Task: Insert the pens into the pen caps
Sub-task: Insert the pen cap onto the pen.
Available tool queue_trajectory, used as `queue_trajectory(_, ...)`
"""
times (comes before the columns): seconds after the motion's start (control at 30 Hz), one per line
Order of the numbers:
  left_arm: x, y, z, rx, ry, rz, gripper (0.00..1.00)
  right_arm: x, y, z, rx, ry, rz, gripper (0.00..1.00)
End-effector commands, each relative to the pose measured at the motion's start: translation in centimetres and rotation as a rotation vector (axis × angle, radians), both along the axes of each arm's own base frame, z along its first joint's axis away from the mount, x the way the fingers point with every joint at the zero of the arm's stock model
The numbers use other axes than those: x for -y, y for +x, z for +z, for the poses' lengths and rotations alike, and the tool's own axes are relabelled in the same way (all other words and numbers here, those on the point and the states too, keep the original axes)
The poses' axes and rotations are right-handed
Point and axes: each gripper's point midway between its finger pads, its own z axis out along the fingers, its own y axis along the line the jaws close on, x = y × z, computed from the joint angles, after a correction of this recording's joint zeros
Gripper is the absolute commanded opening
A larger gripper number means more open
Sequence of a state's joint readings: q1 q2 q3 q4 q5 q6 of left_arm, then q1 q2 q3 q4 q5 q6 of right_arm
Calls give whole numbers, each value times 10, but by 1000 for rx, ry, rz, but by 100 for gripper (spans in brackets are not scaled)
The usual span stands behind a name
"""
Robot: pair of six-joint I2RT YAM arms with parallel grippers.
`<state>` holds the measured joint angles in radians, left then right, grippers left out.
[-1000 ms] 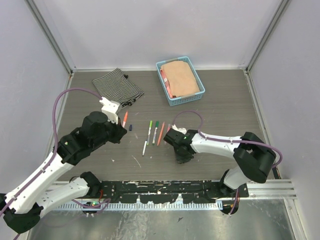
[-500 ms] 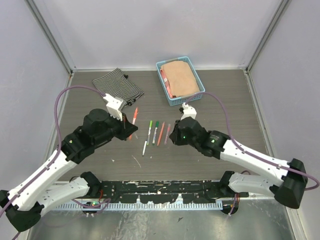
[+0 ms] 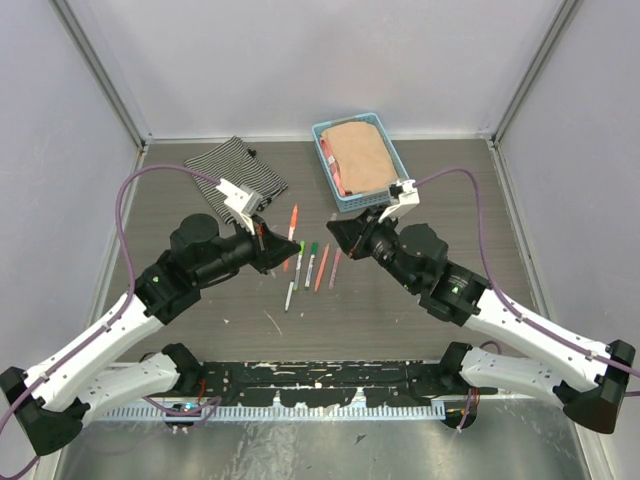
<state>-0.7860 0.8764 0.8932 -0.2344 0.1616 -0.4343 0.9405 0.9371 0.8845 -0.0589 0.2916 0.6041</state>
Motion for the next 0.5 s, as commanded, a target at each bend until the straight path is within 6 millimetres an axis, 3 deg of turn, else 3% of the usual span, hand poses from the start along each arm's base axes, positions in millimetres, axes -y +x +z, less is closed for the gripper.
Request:
queue_trajectory(0.0,15,-9,23,53,-99,-81,0,13,-2,89,186,210,-28,14)
queue_trajectory(0.23,26,-19,25,52,-113,-150,0,16,-6,115,228,314,-23,14)
queue_trajectory(0.47,33,-26,25,57,-113,-198,0,8,-9,127,249,335,14,14)
